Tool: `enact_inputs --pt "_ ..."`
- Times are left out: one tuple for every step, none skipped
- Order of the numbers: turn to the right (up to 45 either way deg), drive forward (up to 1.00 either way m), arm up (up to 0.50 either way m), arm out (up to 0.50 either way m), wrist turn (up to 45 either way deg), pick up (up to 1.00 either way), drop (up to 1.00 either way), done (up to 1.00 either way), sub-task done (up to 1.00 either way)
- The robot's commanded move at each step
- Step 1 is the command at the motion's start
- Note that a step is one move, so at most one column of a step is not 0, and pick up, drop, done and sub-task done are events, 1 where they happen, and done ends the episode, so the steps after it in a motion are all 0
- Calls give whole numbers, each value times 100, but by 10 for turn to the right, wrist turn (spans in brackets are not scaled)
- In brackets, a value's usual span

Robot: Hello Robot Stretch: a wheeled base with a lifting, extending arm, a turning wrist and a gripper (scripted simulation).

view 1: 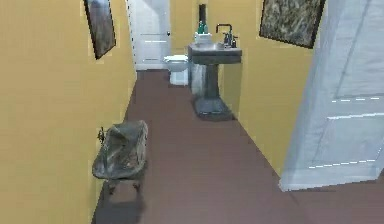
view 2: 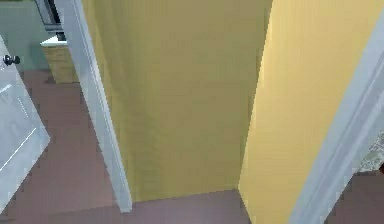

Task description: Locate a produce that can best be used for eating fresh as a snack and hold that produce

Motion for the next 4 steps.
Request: enact_inputs --pt "0 100 0 0 0 0 0 0 0" --pt "-270 0 0 0 0 0 0 0 0" --pt "0 5 0 0 0 0 0 0 0" --pt "450 0 0 0 0 0 0 0 0"
